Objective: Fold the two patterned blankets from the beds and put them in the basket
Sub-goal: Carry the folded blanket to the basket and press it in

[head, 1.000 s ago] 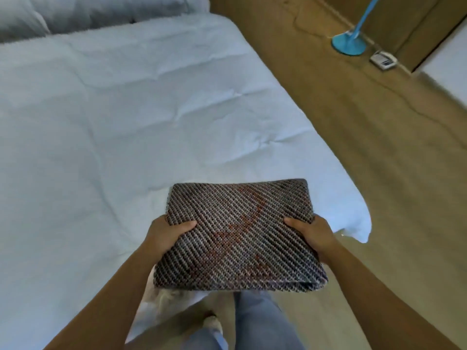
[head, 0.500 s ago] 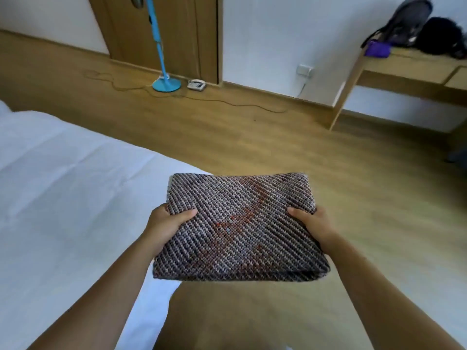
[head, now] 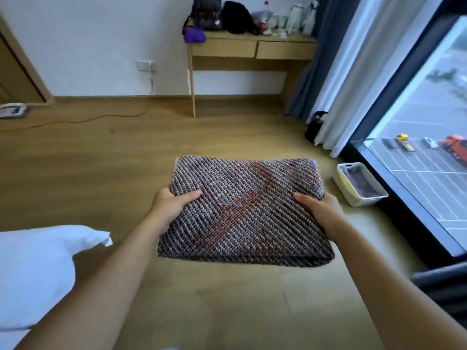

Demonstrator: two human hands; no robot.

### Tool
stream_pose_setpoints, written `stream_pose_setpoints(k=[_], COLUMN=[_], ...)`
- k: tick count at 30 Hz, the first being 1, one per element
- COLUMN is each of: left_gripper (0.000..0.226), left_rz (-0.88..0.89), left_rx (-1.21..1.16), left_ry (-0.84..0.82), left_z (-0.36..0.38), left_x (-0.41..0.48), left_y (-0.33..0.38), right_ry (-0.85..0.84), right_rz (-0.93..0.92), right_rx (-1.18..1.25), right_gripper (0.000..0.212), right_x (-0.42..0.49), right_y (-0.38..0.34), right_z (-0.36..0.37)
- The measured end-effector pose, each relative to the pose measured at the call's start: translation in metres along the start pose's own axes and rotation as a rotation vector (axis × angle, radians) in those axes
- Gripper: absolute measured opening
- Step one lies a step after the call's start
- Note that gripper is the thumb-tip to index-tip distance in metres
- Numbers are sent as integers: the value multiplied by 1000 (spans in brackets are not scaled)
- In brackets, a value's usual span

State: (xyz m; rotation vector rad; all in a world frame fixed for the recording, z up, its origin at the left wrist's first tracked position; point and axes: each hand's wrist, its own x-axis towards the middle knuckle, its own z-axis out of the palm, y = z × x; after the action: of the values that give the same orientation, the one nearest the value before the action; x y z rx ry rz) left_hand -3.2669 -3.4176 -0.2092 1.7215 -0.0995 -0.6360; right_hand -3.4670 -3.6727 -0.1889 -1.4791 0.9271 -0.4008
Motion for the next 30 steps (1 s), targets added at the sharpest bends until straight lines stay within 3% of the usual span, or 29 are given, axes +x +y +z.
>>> stream_pose_setpoints(k=[8, 19, 25, 30], left_gripper=[28, 35, 34, 35], left_rz=[63, 87, 88, 65], left_rx=[123, 255, 327, 381], left_ry=[-299, -600, -743, -836], left_z=[175, 353, 452, 552], left_x=[87, 238, 292, 327], left_y=[61, 142, 168, 178], right_ry=[318, 597, 720, 814], right_rz=[77, 145, 209, 225], right_rx=[91, 203, 263, 271], right_gripper=[16, 19, 44, 36], right_x=[51, 172, 227, 275], right_y=[12, -12, -11, -4], right_z=[-127, -198, -241, -303])
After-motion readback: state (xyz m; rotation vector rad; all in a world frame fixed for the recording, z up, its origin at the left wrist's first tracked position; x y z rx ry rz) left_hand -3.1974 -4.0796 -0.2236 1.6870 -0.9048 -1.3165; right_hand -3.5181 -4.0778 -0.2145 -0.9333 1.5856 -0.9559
